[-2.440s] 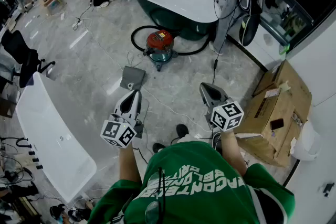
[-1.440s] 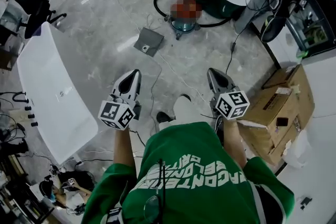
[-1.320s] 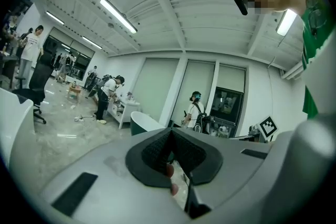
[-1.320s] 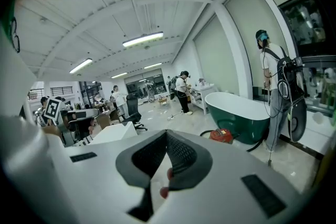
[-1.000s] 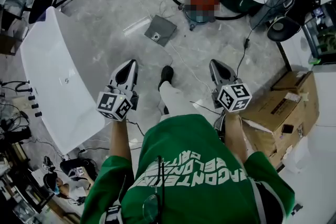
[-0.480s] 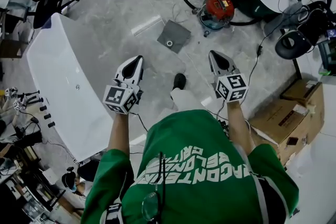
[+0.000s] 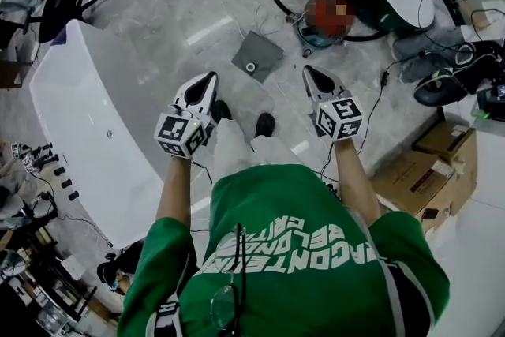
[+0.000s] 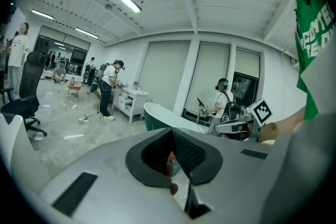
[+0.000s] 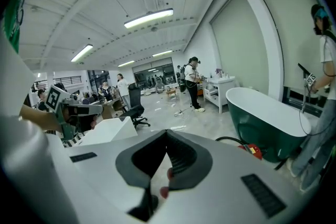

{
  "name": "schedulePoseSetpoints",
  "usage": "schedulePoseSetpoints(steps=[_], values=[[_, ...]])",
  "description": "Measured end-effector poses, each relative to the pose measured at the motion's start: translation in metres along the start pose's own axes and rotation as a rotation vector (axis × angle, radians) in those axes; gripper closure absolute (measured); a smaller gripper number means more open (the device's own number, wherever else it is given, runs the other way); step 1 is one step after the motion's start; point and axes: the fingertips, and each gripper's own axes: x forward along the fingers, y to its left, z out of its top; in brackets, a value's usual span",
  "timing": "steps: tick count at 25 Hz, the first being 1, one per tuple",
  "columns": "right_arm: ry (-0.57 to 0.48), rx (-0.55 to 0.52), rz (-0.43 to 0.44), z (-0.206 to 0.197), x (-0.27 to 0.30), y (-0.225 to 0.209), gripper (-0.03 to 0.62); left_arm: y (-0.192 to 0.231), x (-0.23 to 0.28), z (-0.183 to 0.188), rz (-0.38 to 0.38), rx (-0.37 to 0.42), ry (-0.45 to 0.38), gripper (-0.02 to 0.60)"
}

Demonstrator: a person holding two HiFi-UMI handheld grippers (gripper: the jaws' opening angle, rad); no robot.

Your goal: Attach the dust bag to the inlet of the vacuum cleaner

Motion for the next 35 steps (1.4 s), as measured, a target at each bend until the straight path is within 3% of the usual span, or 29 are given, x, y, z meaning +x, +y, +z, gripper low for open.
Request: schedulePoseSetpoints(steps=[4, 14, 22, 26, 35], values=[[0.005, 0.008, -0.038, 0.010, 0.032, -0.002, 0.589, 0.034, 0.031, 0.008, -0.055, -0.015, 0.016, 0.581], [0.048, 0.034, -0.200, 0.029, 0.086, -0.011, 0.589, 0.097, 0.108, 0.026, -0.277, 0.003, 0.091, 0.581], [0.019, 0.097, -0.355, 0.031, 0.110, -0.015, 0.589, 0.121, 0.165, 0.019, -0.467, 0.036, 0.166, 0.581], [0.021, 0.134, -0.383, 0.022, 0.101, -0.033, 0.589, 0.110, 0.192, 0.008, -0.475, 0.018, 0.211, 0.581], [0.018, 0.179, -0.425, -0.031, 0.093, -0.091, 0.589, 0.088, 0.242, -0.031, -0.543, 0.115, 0.285, 0.581]])
